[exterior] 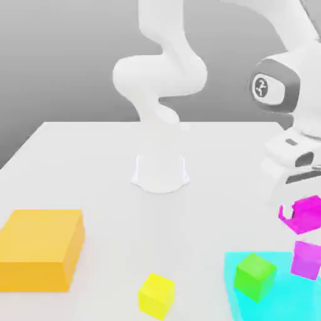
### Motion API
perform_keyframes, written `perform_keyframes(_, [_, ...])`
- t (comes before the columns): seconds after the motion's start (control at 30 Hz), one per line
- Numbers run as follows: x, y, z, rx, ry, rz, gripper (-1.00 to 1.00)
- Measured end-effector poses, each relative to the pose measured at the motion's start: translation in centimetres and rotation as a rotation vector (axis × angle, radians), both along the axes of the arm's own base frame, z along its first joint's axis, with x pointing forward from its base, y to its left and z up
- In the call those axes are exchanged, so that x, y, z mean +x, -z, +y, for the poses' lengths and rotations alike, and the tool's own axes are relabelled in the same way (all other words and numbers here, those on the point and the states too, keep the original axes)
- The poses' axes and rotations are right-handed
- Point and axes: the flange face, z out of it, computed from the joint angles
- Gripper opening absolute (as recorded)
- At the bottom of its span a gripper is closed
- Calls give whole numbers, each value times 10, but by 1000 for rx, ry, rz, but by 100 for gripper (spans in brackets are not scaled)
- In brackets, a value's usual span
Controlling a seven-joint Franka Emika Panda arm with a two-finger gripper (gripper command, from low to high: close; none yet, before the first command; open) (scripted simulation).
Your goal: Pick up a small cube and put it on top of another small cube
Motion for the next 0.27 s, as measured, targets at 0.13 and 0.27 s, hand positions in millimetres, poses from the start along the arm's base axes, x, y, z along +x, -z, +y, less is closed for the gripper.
perform_keyframes(0.13, [3,48,3,-4,-26,-3,100])
perform_keyframes(0.27, [3,48,3,-4,-26,-3,100])
